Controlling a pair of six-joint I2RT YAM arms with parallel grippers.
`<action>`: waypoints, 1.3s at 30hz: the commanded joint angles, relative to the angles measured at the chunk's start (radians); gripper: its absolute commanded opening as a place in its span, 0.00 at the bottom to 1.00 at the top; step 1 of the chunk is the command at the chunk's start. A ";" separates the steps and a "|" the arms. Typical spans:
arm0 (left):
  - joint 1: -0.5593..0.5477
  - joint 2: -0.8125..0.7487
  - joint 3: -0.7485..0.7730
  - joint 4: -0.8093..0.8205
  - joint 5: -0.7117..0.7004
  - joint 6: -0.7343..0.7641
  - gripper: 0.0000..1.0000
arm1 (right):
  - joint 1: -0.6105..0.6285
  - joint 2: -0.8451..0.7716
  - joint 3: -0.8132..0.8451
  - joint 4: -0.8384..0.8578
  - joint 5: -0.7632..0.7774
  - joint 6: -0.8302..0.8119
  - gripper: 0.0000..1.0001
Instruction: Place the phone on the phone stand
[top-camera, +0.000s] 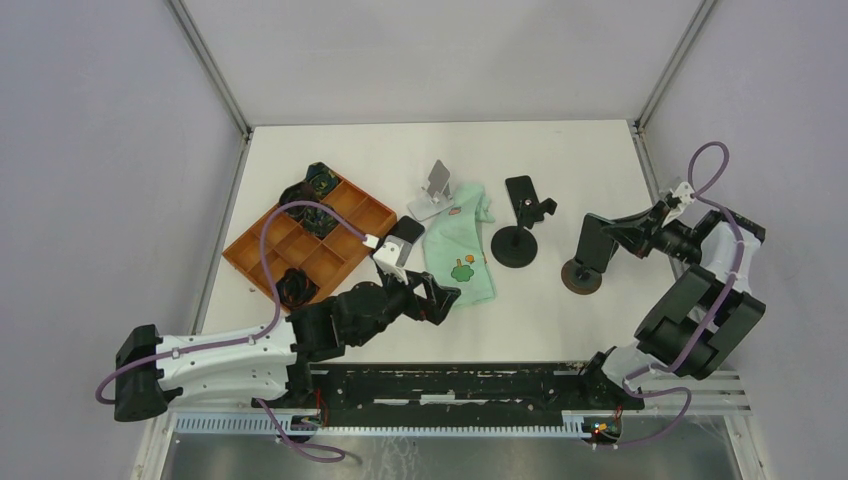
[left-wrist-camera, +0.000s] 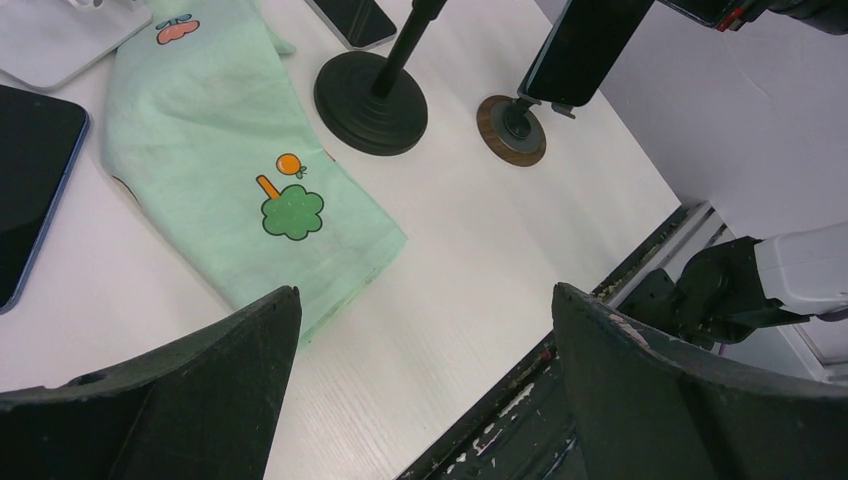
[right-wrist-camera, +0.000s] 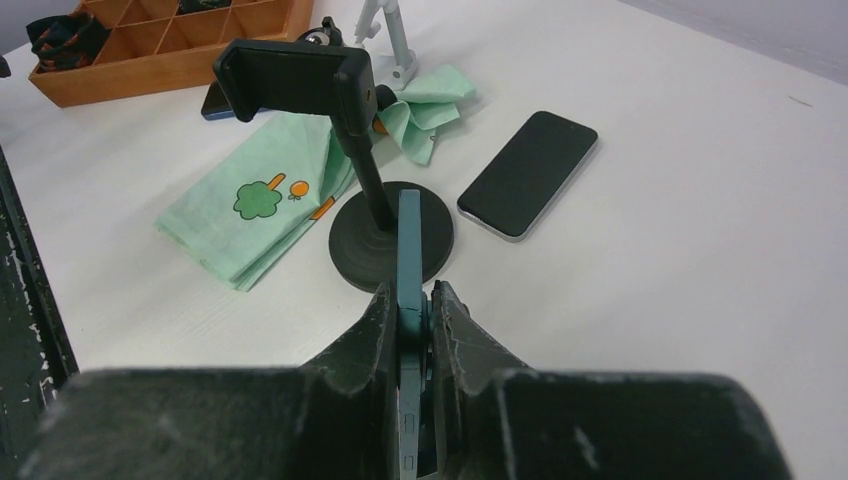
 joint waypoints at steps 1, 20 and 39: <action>-0.004 0.008 0.040 0.021 -0.018 0.046 1.00 | -0.012 0.015 -0.009 -0.008 -0.041 -0.060 0.15; -0.004 -0.011 0.030 0.017 -0.011 0.034 1.00 | -0.062 0.013 -0.027 -0.008 0.005 -0.098 0.49; -0.003 -0.014 0.033 0.013 -0.002 0.023 1.00 | -0.063 0.030 0.185 -0.009 0.090 0.035 0.98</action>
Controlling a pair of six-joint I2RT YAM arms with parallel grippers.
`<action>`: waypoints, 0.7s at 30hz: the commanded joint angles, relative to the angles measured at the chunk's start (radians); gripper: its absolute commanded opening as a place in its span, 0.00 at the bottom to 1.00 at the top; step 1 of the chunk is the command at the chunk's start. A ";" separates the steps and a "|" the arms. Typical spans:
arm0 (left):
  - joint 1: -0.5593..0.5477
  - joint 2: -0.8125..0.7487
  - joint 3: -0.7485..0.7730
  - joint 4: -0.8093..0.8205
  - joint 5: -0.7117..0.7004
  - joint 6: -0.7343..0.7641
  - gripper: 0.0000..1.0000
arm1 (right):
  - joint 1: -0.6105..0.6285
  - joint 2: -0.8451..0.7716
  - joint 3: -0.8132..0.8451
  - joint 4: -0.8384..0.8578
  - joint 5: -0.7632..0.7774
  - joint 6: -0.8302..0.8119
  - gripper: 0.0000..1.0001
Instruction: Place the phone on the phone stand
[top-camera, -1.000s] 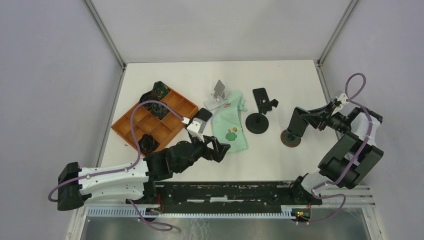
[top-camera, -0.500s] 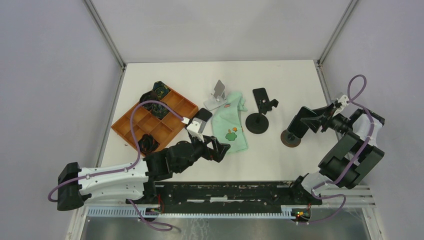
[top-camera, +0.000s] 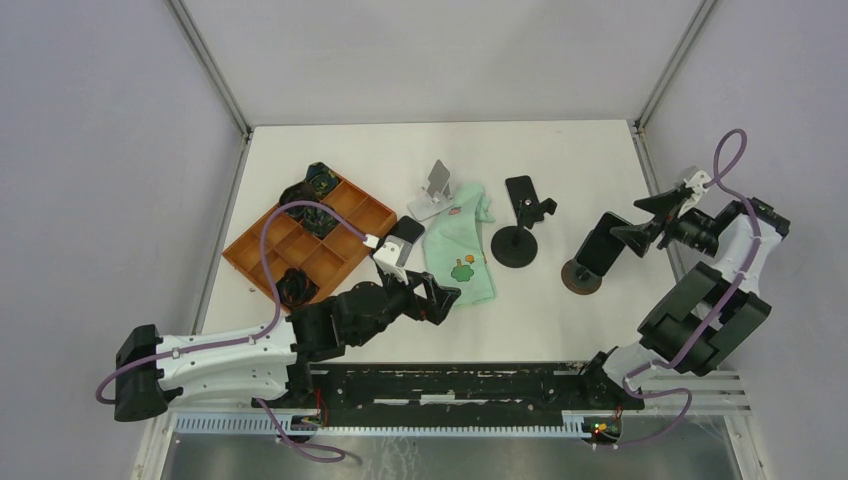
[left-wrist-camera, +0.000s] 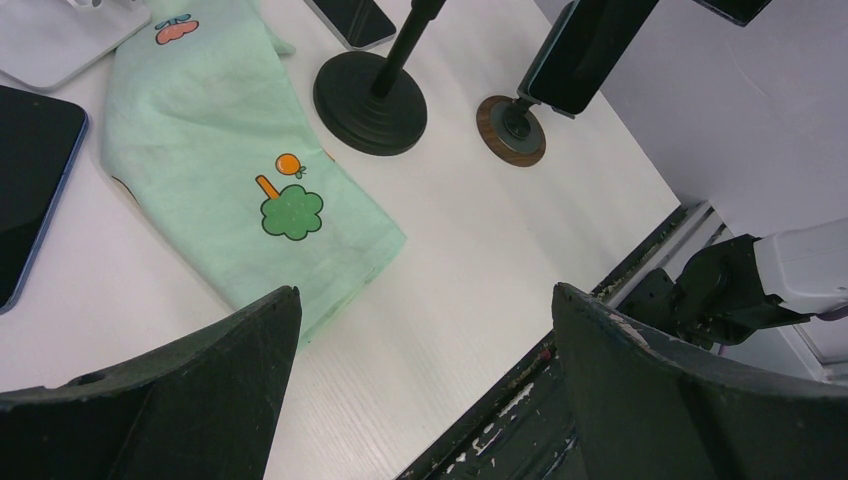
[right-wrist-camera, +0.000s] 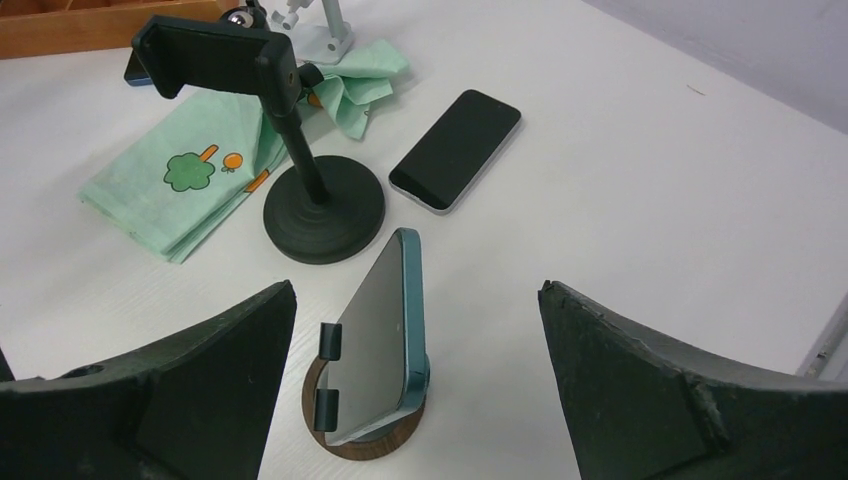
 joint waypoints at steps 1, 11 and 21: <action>-0.003 -0.019 0.031 0.012 -0.004 0.022 1.00 | 0.000 -0.004 0.086 -0.004 0.032 0.066 0.98; -0.004 -0.011 0.058 -0.032 -0.048 0.020 1.00 | 0.098 -0.118 0.251 0.144 0.231 0.379 0.98; 0.000 0.044 0.176 -0.268 -0.220 0.002 1.00 | 0.340 -0.483 0.013 0.634 0.401 0.783 0.98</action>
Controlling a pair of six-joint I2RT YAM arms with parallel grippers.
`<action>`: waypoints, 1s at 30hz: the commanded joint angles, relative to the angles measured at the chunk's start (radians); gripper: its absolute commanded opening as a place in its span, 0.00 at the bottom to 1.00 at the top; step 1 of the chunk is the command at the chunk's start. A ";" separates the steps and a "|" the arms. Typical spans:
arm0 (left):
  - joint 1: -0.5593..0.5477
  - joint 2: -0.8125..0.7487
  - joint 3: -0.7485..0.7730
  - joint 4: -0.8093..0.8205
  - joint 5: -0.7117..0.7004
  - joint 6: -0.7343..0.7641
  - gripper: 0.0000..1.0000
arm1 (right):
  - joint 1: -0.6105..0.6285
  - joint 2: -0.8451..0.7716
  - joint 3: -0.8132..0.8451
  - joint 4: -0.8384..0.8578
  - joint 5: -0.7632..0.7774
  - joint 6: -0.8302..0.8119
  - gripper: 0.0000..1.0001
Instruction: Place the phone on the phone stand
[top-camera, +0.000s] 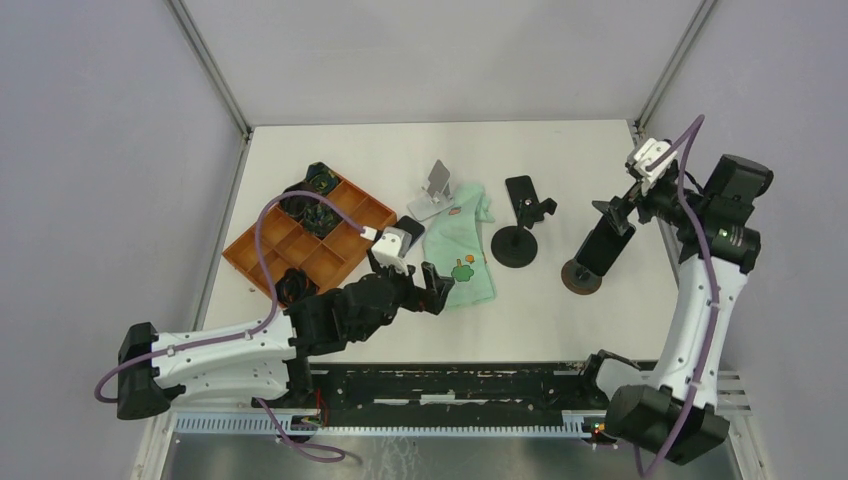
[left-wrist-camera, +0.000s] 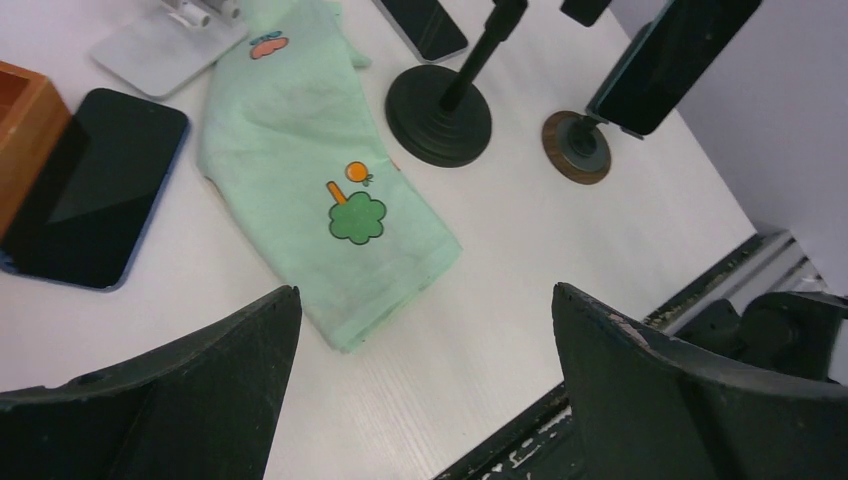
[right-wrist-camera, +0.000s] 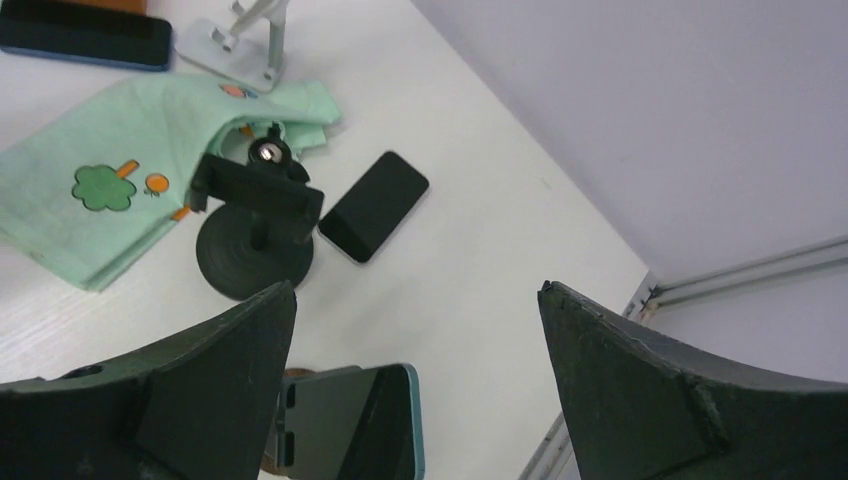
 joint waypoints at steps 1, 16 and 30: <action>-0.001 0.031 0.086 -0.140 -0.139 -0.004 1.00 | 0.062 -0.072 -0.059 0.190 0.031 0.197 0.98; 0.038 0.048 0.110 -0.274 -0.246 -0.047 1.00 | 0.446 -0.069 -0.136 0.179 0.255 0.279 0.98; 0.437 0.193 0.144 -0.305 0.186 0.190 1.00 | 0.467 -0.236 -0.446 0.197 0.101 0.193 0.98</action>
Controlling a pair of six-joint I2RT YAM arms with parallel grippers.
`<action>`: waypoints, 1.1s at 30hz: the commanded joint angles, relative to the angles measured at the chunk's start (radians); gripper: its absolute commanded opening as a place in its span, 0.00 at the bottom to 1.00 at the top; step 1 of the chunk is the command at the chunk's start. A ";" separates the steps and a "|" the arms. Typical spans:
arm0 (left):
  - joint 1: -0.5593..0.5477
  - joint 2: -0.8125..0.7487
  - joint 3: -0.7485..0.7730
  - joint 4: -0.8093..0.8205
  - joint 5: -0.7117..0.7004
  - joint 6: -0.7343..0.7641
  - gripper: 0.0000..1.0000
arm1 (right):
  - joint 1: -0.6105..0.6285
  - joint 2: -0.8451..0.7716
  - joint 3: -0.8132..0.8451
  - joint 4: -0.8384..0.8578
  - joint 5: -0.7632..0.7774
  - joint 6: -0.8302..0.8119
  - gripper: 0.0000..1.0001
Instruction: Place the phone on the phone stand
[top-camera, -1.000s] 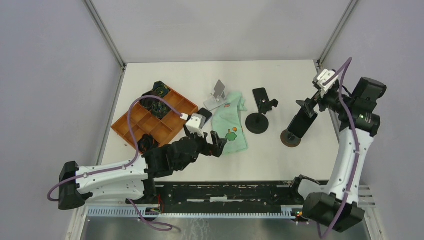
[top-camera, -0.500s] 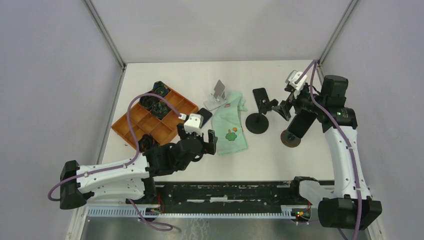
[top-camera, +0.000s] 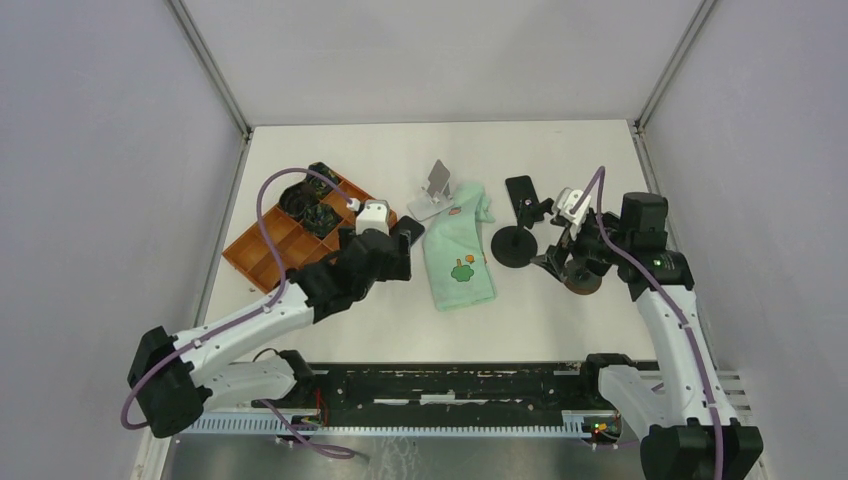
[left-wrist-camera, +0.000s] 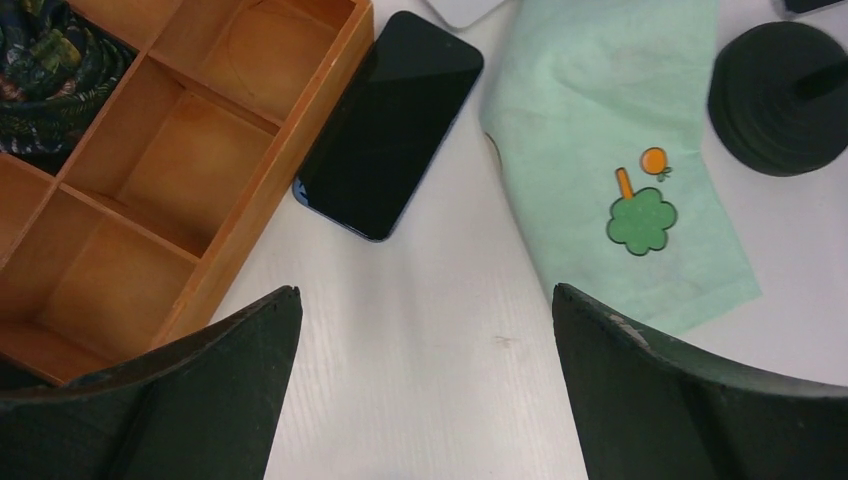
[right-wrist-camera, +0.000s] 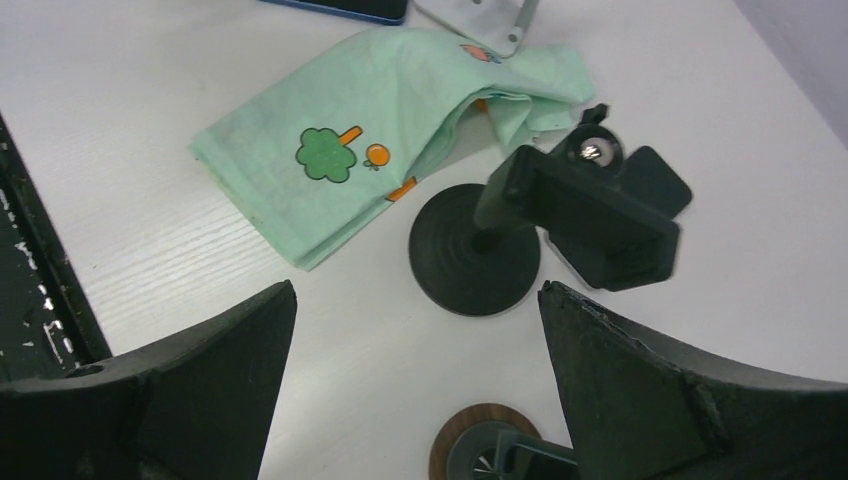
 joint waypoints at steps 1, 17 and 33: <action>0.100 0.080 0.060 0.010 0.210 0.163 1.00 | 0.003 -0.060 -0.089 0.040 -0.099 -0.034 0.98; 0.185 0.538 0.323 -0.103 0.292 0.390 0.85 | 0.004 -0.097 -0.364 0.115 -0.207 -0.172 0.97; 0.355 0.746 0.487 -0.155 0.550 0.471 0.90 | 0.002 -0.099 -0.355 0.069 -0.191 -0.242 0.98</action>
